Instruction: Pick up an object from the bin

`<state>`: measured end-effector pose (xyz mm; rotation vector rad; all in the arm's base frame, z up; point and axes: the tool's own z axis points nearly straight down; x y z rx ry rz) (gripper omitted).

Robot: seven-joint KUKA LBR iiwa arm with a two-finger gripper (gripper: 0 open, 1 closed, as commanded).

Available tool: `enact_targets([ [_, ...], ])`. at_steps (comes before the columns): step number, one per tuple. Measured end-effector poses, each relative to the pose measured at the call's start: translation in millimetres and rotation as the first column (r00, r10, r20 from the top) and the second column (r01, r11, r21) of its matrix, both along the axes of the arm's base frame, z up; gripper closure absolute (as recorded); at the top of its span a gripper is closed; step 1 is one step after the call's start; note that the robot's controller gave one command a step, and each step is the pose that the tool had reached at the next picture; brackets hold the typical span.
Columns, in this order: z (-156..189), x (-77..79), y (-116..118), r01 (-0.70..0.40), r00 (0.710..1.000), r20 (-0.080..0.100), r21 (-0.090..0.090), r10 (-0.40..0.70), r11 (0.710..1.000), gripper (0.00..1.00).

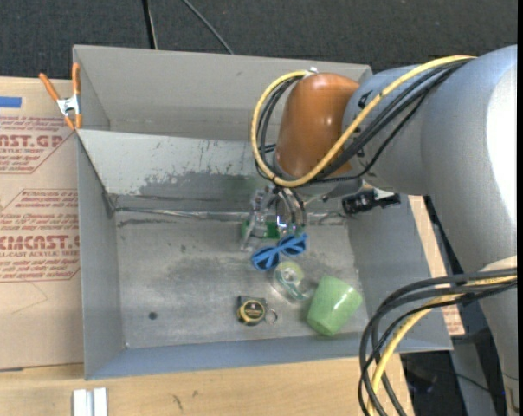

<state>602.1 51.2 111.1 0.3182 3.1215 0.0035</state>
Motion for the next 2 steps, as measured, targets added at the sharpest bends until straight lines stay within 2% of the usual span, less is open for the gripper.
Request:
enact_targets([
  [1, 56.1, 2.0, 1.0, -0.001, 1.0, 0.004, 0.0, 0.001, 1.0, 1.0],
  [2, 85.7, 3.3, 1.7, -0.002, 1.0, 0.002, 0.0, 0.002, 1.0, 1.0],
])
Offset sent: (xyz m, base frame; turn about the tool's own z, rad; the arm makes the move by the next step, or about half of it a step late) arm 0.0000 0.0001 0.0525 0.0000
